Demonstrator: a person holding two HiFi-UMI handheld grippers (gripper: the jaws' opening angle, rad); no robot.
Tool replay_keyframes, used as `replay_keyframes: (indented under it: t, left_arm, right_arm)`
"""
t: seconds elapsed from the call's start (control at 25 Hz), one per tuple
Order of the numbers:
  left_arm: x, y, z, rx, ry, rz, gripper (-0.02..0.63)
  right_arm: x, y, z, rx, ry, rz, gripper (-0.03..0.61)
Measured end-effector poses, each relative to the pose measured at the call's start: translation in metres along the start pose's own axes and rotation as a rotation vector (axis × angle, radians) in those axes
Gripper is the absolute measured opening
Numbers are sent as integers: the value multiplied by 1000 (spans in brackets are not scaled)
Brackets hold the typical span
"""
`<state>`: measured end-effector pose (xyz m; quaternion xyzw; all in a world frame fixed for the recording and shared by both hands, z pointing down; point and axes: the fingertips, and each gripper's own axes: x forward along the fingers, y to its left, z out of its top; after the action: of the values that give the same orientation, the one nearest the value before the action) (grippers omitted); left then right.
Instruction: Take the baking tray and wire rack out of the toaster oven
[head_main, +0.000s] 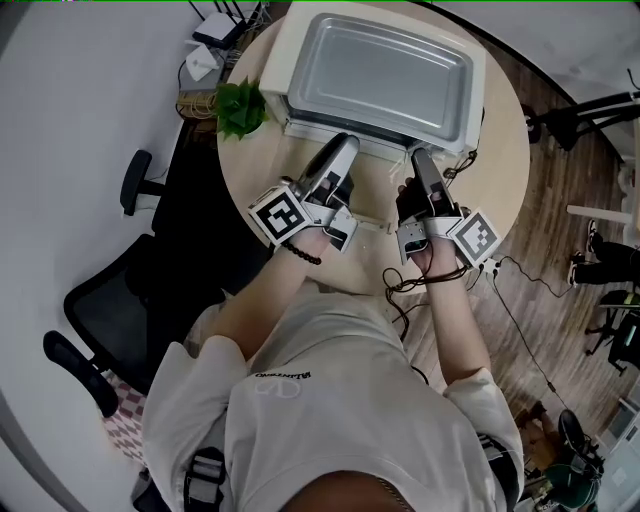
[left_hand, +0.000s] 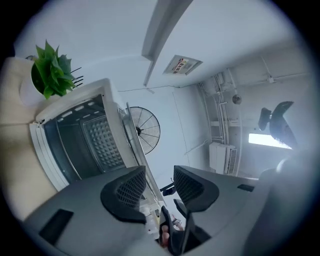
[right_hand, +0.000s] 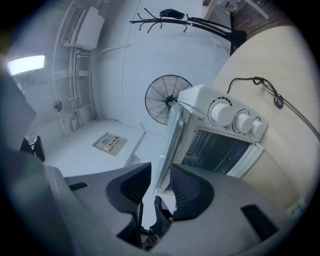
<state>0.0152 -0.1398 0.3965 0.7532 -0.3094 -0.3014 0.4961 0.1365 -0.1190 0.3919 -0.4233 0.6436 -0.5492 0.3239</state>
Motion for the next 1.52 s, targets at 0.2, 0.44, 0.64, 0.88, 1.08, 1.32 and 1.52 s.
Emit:
replay_keyframes:
  t: [0.2,0.44,0.64,0.88,1.08,1.32,1.52]
  left_arm:
    - [-34,-2,6,199,17,13,173]
    - [-54,1,30,415,20,65,89]
    - [-71,-18,54,716,34,68,3]
    - [-95,-39,78,1129,56,130,3]
    - [-115,-48,99,1249,38,187,3]
    - [-122,-51,90,1246,59,172,3]
    - [-118,-57,82,1214,60,144,3]
  right_arm:
    - [-36,-12,-6,-111,2,-39,89]
    - [-72,-9,22,-527,-74,-150,15]
    - [-95,26,47,-860,-178,-171,-5]
    - [-129,57,73,-1215,-283,-275,-5]
    - [-162,71,88,-1409,-338,-376,-6]
    - [-194,65,91,-1356,-368,-402,-6]
    - [-195,60,85,-1327,-341,-390,-8]
